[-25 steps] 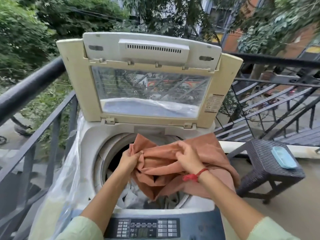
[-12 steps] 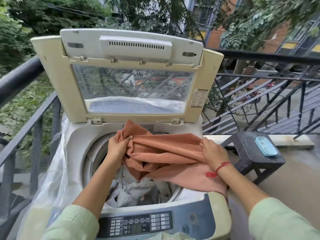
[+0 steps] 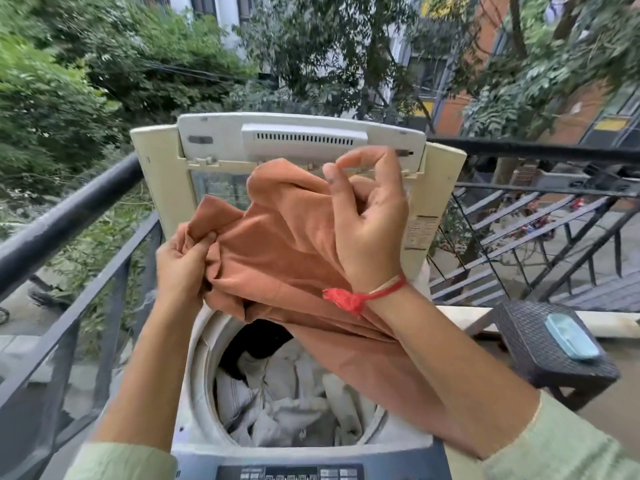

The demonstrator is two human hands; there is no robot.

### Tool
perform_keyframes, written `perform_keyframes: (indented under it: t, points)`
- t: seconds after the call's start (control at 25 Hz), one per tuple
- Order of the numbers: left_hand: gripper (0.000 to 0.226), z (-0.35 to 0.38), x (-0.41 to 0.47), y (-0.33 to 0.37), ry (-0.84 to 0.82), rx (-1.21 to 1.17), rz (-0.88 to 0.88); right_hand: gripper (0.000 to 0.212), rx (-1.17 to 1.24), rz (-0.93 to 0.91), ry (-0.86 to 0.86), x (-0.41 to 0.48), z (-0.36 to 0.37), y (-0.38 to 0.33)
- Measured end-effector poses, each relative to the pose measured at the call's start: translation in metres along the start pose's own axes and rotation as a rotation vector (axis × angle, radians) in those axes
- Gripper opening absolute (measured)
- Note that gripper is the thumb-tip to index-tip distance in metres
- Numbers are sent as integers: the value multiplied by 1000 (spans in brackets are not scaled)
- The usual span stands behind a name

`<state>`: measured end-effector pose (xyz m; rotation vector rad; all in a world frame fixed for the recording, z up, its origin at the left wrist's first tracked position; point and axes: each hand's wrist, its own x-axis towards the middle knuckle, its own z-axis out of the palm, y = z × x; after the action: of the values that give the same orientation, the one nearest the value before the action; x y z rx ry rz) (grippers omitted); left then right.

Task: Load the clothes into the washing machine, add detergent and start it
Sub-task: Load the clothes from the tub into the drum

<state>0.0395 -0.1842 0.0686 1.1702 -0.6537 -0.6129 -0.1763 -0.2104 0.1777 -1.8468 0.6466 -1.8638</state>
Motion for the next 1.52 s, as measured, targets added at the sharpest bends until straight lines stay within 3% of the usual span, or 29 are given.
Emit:
perform_keyframes:
  t: [0.08, 0.16, 0.24, 0.32, 0.4, 0.44, 0.52, 0.56, 0.64, 0.72, 0.8, 0.88, 0.92, 0.96, 1.04, 1.12, 1.16, 1.24, 1.28, 1.36, 1.52]
  points:
    - [19, -14, 12, 6, -15, 13, -25, 12, -46, -43, -87, -14, 27, 3]
    - [16, -23, 8, -14, -12, 80, -156, 16, -190, 93, -245, -43, 49, 36]
    - [11, -24, -12, -50, -6, 123, -353, 13, -102, 576, -463, -85, 62, 70]
    - [37, -23, -33, -85, -2, 218, -541, 19, 193, 1134, -611, -126, 64, 91]
    - [53, -25, -52, -117, -60, 222, -627, 25, 284, 1320, -713, -160, 59, 105]
    - [47, -26, -60, -131, -84, 212, -627, 27, 285, 1337, -749, -170, 53, 106]
    - [20, -31, -68, -151, -55, 241, -597, 26, 210, 1288, -776, -178, 33, 108]
    - [12, -33, -67, -158, -7, 280, -581, 23, 83, 1141, -807, -178, 17, 110]
    - [18, -40, -59, -161, 96, 399, -543, 16, -298, 747, -896, -169, -30, 119]
    - [29, -47, -45, -158, 50, 674, -486, 36, -710, 531, -1060, -156, -90, 133]
    - [39, -47, -38, -157, -176, 1251, -423, 75, -987, 590, -1170, -146, -155, 145]
    - [45, -29, -38, -150, -331, 1733, -264, 102, -893, 712, -1182, -145, -202, 148]
    - [50, -15, -41, -150, -410, 1817, -143, 114, -788, 761, -1178, -147, -215, 146]
    - [65, 4, -48, -153, -539, 1800, -30, 126, -726, 800, -1180, -150, -224, 142]
    - [106, 46, -73, -168, -983, 1589, 89, 139, -810, 811, -1204, -158, -228, 138]
    - [126, 81, -111, -189, -1358, 1411, 148, 138, -994, 786, -1156, -164, -223, 140]
    - [130, 93, -127, -199, -1446, 1340, 161, 130, -1065, 776, -1089, -165, -219, 141]
    - [120, 110, -150, -211, -1430, 1179, 101, 103, -1174, 754, -954, -167, -209, 141]
    - [105, 115, -155, -210, -1350, 1137, 83, 85, -1216, 736, -891, -169, -205, 139]
    - [68, 116, -157, -201, -1157, 1130, 222, 57, -1289, 648, -788, -176, -199, 128]
    - [51, 115, -137, -142, -981, 1112, 538, 48, -1304, 613, -637, -188, -201, 99]
